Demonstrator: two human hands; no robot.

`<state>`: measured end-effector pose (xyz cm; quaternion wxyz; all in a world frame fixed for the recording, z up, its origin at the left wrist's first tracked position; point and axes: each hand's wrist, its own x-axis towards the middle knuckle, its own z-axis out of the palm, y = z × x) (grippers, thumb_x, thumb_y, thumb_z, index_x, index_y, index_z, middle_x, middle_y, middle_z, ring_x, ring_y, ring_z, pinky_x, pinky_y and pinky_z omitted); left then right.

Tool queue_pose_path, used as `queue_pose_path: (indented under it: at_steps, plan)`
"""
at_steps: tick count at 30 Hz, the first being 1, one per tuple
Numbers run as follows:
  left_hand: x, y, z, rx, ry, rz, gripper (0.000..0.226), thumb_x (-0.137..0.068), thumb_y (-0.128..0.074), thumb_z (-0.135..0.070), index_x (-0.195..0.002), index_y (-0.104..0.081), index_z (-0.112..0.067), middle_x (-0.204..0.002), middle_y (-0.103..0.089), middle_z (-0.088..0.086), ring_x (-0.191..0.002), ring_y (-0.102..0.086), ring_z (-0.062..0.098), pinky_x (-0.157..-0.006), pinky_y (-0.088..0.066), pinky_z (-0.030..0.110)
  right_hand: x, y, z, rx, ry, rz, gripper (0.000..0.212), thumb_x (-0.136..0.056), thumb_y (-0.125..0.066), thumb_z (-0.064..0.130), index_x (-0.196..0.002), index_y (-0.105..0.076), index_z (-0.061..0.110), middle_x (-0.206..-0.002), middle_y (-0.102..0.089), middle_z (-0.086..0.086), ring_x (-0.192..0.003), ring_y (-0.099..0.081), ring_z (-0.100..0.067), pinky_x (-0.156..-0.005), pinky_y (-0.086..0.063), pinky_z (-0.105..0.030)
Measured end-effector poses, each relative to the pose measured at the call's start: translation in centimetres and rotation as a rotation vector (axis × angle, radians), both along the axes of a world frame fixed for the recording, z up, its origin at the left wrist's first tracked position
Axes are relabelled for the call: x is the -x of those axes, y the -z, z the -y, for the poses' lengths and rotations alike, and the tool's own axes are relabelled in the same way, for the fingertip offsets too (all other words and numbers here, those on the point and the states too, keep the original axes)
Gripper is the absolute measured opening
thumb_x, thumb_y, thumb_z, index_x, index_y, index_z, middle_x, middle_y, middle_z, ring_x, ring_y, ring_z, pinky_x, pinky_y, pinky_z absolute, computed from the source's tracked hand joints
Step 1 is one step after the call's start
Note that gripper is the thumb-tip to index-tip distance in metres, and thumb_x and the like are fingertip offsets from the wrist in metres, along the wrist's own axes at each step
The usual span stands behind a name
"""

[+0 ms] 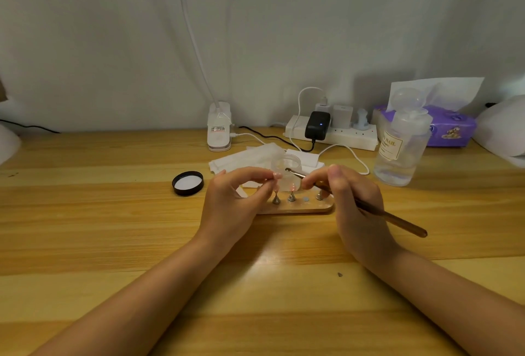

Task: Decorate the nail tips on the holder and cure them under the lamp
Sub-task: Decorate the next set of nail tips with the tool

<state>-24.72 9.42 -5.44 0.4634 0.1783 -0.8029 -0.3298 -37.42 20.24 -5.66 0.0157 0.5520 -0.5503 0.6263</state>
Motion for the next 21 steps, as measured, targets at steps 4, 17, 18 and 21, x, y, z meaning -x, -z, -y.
queue_pose_path:
  at_steps: [4,17,18,21]
  plan:
    - [0.02,-0.15,-0.09,0.027,0.012,-0.006,0.022,-0.076,-0.070,-0.005,-0.090,-0.068,-0.022,-0.089,-0.068,-0.009,-0.088,-0.059,-0.008,-0.081,-0.043,0.011,-0.04,0.00,0.08,-0.015,0.011,-0.072,0.034,-0.093,-0.030,0.028,-0.081,-0.061,0.023,-0.080,-0.062,0.014,-0.080,-0.058,0.001,-0.071,-0.043,-0.012]
    - [0.03,-0.30,-0.28,-0.032,0.010,0.035,0.023,-0.079,-0.067,-0.009,-0.095,-0.066,-0.025,-0.089,-0.063,-0.018,-0.092,-0.061,0.008,-0.090,-0.043,0.052,-0.21,0.01,-0.03,-0.023,-0.009,-0.058,0.040,-0.092,-0.029,0.029,-0.071,-0.063,0.023,-0.071,-0.063,0.009,-0.074,-0.060,-0.002,-0.069,-0.047,-0.021]
    - [0.04,-0.31,-0.27,-0.034,0.009,0.034,0.023,-0.079,-0.067,-0.009,-0.095,-0.066,-0.025,-0.089,-0.062,-0.019,-0.092,-0.060,0.007,-0.090,-0.043,0.052,-0.20,0.02,-0.08,-0.013,-0.014,-0.045,0.040,-0.092,-0.029,0.029,-0.070,-0.062,0.024,-0.069,-0.063,0.009,-0.072,-0.059,-0.001,-0.067,-0.045,-0.017]
    - [0.08,-0.34,-0.29,-0.036,0.012,0.036,0.024,-0.080,-0.067,-0.009,-0.095,-0.065,-0.027,-0.088,-0.061,-0.021,-0.092,-0.059,0.003,-0.090,-0.043,0.051,-0.17,-0.06,-0.14,0.017,-0.007,-0.049,0.037,-0.092,-0.028,0.027,-0.073,-0.060,0.027,-0.072,-0.062,0.012,-0.074,-0.059,0.001,-0.069,-0.043,-0.012]
